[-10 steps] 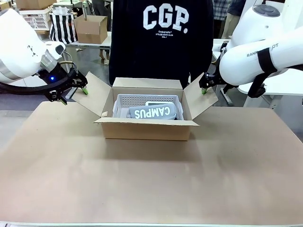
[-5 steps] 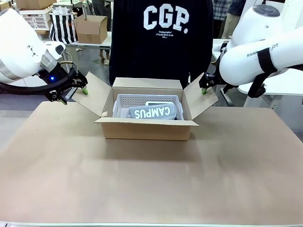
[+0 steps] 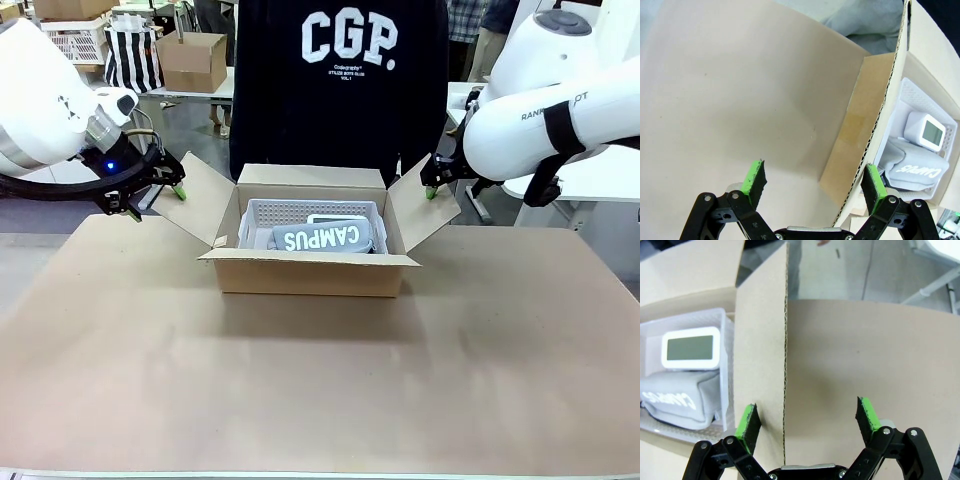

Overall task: Pack the gift set into the box.
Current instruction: Lift both hands away from the flaps of the Package Box.

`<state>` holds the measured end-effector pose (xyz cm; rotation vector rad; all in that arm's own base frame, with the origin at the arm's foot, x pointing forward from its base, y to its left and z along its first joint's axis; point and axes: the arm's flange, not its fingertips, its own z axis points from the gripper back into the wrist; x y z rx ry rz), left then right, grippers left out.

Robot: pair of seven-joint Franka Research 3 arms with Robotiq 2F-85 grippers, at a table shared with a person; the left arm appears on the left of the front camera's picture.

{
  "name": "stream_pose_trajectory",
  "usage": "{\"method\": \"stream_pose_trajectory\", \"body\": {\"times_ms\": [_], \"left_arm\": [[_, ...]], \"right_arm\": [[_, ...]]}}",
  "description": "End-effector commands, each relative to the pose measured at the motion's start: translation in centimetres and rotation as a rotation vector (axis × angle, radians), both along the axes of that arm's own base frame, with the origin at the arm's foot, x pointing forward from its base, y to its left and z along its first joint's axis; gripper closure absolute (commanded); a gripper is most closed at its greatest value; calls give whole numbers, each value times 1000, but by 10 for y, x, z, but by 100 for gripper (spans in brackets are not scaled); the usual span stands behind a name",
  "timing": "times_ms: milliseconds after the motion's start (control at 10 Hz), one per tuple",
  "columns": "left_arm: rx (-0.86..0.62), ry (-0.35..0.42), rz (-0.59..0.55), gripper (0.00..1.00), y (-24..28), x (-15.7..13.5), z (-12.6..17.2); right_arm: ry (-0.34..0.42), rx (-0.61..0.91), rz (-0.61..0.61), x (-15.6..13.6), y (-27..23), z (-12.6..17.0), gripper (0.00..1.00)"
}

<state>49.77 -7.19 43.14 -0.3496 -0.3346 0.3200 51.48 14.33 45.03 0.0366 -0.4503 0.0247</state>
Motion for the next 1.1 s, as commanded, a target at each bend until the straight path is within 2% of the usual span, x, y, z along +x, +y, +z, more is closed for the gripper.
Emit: {"method": "stream_pose_trajectory", "body": {"times_ms": [0,200,300,400,500,600,700,800,900,1000], "left_arm": [[0,0,0,0,0,0,0],[-119,-11,-75,0,-4,-26,37],[-198,10,-110,0,-4,-41,55],[-257,31,-146,0,-3,-58,69],[-350,35,-217,0,-1,-75,80],[-486,51,-360,0,4,-91,89],[-610,35,-455,0,11,-107,96],[-745,9,-466,0,19,-111,99],[-868,-31,-461,0,31,-112,98],[-951,-66,-438,0,47,-111,94]], "right_arm": [[0,0,0,0,0,0,0],[-34,117,23,-27,-7,37,0],[-14,199,32,-44,-16,57,0],[18,289,-2,-62,-23,78,0],[64,398,25,-83,-31,98,0],[142,523,99,-103,-41,115,0],[188,653,100,-124,-56,130,0],[190,746,104,-141,-75,136,0],[171,856,163,-156,-102,136,0],[114,947,162,-167,-133,129,0]]}}
